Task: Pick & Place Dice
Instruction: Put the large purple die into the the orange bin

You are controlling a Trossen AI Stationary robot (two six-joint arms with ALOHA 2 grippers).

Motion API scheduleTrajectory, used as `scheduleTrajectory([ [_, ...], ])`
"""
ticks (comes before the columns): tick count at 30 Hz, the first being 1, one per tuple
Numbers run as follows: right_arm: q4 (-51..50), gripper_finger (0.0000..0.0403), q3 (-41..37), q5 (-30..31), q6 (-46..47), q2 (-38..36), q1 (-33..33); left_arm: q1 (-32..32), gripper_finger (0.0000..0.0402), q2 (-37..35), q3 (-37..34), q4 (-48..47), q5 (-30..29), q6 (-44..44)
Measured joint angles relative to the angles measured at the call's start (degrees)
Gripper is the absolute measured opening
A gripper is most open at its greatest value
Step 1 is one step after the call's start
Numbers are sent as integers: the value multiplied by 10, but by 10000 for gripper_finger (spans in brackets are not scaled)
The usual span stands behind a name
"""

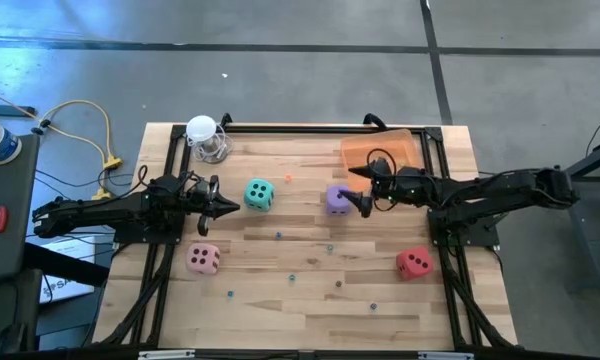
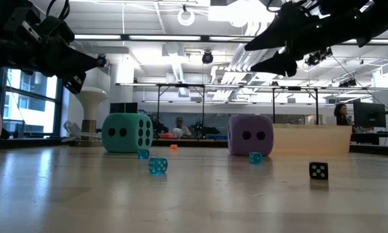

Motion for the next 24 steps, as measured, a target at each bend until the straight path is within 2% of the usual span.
scheduleTrajectory([
  [8, 0, 390, 0, 87, 15, 0, 0, 0, 2, 0, 0, 0, -1, 0],
  [22, 56, 389, 0, 83, 28, 0, 11, 0, 2, 0, 0, 0, -1, 2],
  [24, 56, 389, 0, 63, 28, 0, 11, 0, 2, 0, 0, 0, -4, 2],
])
